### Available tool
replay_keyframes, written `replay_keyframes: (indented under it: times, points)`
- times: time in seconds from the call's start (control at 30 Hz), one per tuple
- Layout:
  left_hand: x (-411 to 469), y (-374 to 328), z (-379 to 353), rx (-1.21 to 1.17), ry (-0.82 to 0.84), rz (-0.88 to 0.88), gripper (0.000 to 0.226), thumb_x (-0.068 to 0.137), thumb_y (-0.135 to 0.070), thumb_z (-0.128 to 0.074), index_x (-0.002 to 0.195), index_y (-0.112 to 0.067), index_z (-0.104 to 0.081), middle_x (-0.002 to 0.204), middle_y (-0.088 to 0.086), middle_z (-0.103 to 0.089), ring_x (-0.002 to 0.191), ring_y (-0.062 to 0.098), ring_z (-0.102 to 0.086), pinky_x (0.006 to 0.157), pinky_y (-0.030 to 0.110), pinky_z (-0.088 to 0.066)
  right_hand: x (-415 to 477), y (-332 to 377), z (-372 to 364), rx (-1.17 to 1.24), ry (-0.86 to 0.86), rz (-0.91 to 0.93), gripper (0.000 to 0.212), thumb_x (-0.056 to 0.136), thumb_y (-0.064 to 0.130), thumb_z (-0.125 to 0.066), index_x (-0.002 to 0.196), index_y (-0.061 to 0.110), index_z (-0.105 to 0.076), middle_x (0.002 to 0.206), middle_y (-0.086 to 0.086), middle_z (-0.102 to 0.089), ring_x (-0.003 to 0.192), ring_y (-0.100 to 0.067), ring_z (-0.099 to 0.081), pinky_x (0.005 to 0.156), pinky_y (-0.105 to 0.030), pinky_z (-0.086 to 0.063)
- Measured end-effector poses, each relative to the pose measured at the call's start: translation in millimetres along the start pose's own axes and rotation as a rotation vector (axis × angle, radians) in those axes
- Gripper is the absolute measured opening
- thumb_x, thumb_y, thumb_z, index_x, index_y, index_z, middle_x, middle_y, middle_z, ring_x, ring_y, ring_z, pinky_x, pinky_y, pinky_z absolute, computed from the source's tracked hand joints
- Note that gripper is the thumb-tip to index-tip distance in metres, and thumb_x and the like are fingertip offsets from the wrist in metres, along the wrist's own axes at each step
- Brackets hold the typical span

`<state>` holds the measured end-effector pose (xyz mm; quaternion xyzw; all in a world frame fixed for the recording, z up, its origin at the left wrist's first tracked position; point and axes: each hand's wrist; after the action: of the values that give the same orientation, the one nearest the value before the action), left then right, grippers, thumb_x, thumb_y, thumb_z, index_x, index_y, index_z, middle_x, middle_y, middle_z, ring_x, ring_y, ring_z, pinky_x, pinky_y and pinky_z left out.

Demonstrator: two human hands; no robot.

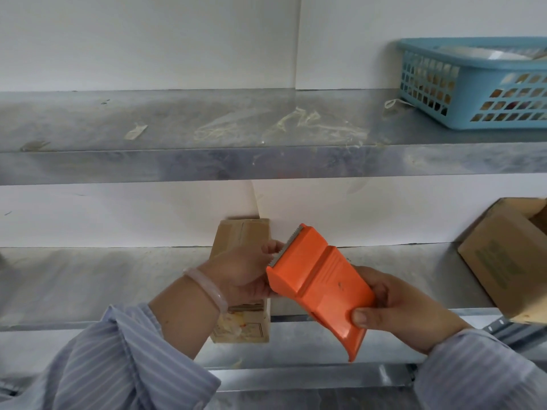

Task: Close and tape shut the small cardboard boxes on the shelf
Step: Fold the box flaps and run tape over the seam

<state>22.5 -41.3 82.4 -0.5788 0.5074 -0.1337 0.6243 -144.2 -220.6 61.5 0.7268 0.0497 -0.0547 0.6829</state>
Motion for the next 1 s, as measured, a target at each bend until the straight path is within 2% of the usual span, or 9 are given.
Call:
replay_keyframes:
  times: [0.1, 0.17, 0.23, 0.37, 0.57, 0.63, 0.73, 0.83, 1.0]
  points:
    - [8, 1, 11, 0.08, -0.023, -0.097, 0.02, 0.1, -0.008, -0.051, 0.117, 0.002, -0.056, 0.074, 0.006, -0.066, 0.065, 0.016, -0.064, 0.063, 0.033, -0.056, 0, 1, -1, -0.038, -0.019, -0.004, 0.083, 0.061, 0.051, -0.088, 0.13, 0.016, -0.057, 0.123, -0.007, -0.069, 0.111, -0.023, -0.066, 0.087, -0.028, -0.053]
    - [7, -2, 11, 0.147, -0.071, -0.166, 0.012, 0.1, -0.006, -0.052, 0.104, -0.005, -0.063, 0.07, 0.004, -0.065, 0.062, 0.017, -0.062, 0.059, 0.033, -0.052, -1, 2, -4, -0.061, -0.028, 0.012, 0.085, 0.064, 0.048, -0.086, 0.137, 0.022, -0.05, 0.129, -0.003, -0.065, 0.116, -0.021, -0.064, 0.09, -0.028, -0.052]
    - [7, -3, 11, 0.163, -0.067, -0.218, 0.028, 0.098, -0.004, -0.052, 0.08, -0.017, -0.069, 0.066, 0.002, -0.063, 0.06, 0.016, -0.058, 0.061, 0.033, -0.048, -2, 6, -6, -0.102, -0.049, 0.03, 0.091, 0.065, 0.046, -0.087, 0.143, 0.034, -0.042, 0.129, 0.002, -0.064, 0.116, -0.019, -0.063, 0.09, -0.027, -0.053]
    - [0, -9, 12, 0.21, 0.028, -0.114, 0.047, 0.098, -0.003, -0.049, 0.061, -0.022, -0.071, 0.06, 0.0, -0.058, 0.054, 0.013, -0.053, 0.062, 0.03, -0.045, -7, 13, -11, -0.189, -0.05, 0.096, 0.075, 0.066, 0.05, -0.085, 0.132, 0.056, -0.049, 0.126, 0.013, -0.064, 0.11, -0.015, -0.066, 0.085, -0.024, -0.054]
    - [-6, -18, 14, 0.371, 0.072, -0.036, 0.063, 0.098, 0.0, -0.046, 0.041, -0.024, -0.059, 0.048, -0.007, -0.049, 0.044, 0.006, -0.044, 0.053, 0.022, -0.04, -9, 16, -16, -0.28, -0.023, 0.168, 0.068, 0.08, 0.019, -0.078, 0.128, 0.059, -0.05, 0.128, 0.019, -0.061, 0.112, -0.01, -0.064, 0.087, -0.019, -0.051]
    - [-7, -18, 13, 0.466, 0.037, -0.053, 0.067, 0.098, 0.003, -0.045, 0.037, -0.024, -0.059, 0.044, -0.011, -0.049, 0.042, 0.002, -0.043, 0.053, 0.02, -0.04, -9, 16, -17, -0.328, -0.019, 0.181, 0.068, 0.078, 0.032, -0.081, 0.13, 0.059, -0.048, 0.137, 0.021, -0.055, 0.118, -0.01, -0.061, 0.091, -0.021, -0.051]
    - [-9, -19, 13, 0.622, -0.097, -0.151, 0.057, 0.094, -0.001, -0.055, 0.047, -0.029, -0.066, 0.05, -0.013, -0.059, 0.049, 0.001, -0.054, 0.059, 0.021, -0.048, -10, 16, -16, -0.351, -0.019, 0.179, 0.068, 0.07, 0.059, -0.079, 0.13, 0.06, -0.047, 0.138, 0.027, -0.051, 0.122, -0.005, -0.057, 0.092, -0.02, -0.05]
    - [-12, -22, 16, 0.595, -0.133, -0.222, 0.028, 0.092, -0.004, -0.064, 0.077, -0.024, -0.076, 0.07, -0.008, -0.073, 0.066, 0.004, -0.068, 0.062, 0.017, -0.053, -11, 15, -14, -0.35, -0.024, 0.187, 0.067, 0.066, 0.064, -0.078, 0.126, 0.063, -0.049, 0.133, 0.031, -0.054, 0.119, 0.0, -0.058, 0.089, -0.013, -0.048]
    - [-12, -26, 12, 0.618, -0.193, -0.276, 0.018, 0.089, -0.003, -0.066, 0.086, -0.016, -0.078, 0.073, -0.006, -0.074, 0.066, 0.003, -0.069, 0.061, 0.013, -0.052, -14, 18, -12, -0.402, -0.013, 0.204, 0.067, 0.065, 0.067, -0.076, 0.125, 0.066, -0.046, 0.132, 0.033, -0.054, 0.118, 0.002, -0.058, 0.089, -0.015, -0.05]
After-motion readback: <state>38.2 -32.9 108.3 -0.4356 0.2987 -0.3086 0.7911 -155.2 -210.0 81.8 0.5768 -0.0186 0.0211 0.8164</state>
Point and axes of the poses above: each hand's wrist, its own x-axis towards the middle knuckle, its own z-axis out of the back of the hand, y = z × x
